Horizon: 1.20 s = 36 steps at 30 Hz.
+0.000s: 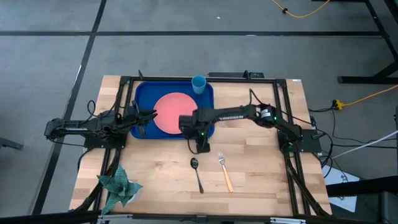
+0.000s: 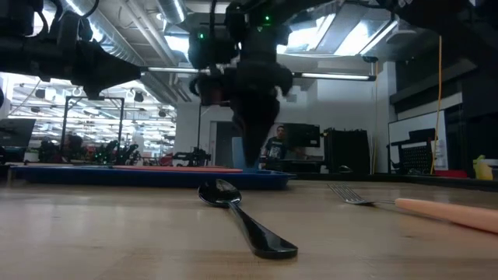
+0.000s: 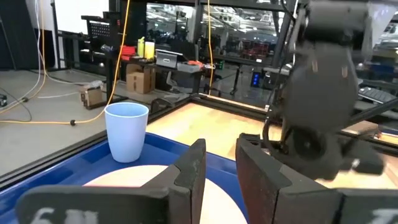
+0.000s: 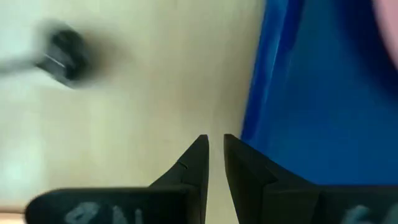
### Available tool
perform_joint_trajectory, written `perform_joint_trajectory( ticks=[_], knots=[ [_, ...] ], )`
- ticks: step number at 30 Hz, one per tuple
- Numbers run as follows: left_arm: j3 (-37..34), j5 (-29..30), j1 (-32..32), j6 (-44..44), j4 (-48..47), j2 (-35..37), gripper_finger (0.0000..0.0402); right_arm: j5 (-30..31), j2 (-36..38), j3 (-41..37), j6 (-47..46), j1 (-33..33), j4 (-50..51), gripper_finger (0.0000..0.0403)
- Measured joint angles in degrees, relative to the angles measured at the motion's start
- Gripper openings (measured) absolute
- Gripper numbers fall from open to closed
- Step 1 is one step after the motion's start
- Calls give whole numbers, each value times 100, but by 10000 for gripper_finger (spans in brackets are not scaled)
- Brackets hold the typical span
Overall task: Pick and place plate/cup/fork/spoon on tray
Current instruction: Adjust the serving tray
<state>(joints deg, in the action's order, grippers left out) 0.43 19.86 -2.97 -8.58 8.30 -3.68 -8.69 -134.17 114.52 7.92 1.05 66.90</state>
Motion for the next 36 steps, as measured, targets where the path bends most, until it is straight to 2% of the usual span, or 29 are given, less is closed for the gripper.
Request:
perform_joint_trajectory(
  ticks=[4, 8, 16, 21, 23, 27, 29, 33, 36],
  knots=[
    [2, 1, -2, 7, 3, 0, 80, 972, 25, -186, -156, -68, 264, 55],
    [0, 20, 0, 14, 10, 0, 80, 1185, -2, 5, -482, 68, 303, 55],
    [2, 55, -2, 16, 10, 0, 80, 442, -4, 858, -597, 261, 218, 55],
    [0, 20, -2, 11, -6, 0, 80, 417, -4, 994, -327, 233, -263, 55],
    [2, -190, -2, -85, -28, 0, 80, 492, -4, 994, -99, 220, -145, 55],
    [2, -1340, 2, -466, -561, 0, 80, 509, -4, 994, -321, 215, 423, 55],
    [19, -1660, 0, -477, -764, -50, 80, 627, -4, 994, -357, 221, 818, 55],
    [26, -1618, 0, -511, -787, -177, 80, 1265, 0, 838, -447, 221, 1049, 55],
    [28, -1502, 0, -654, -770, -173, 80, 1493, 0, 567, -462, 253, 1009, 55]
  ],
)
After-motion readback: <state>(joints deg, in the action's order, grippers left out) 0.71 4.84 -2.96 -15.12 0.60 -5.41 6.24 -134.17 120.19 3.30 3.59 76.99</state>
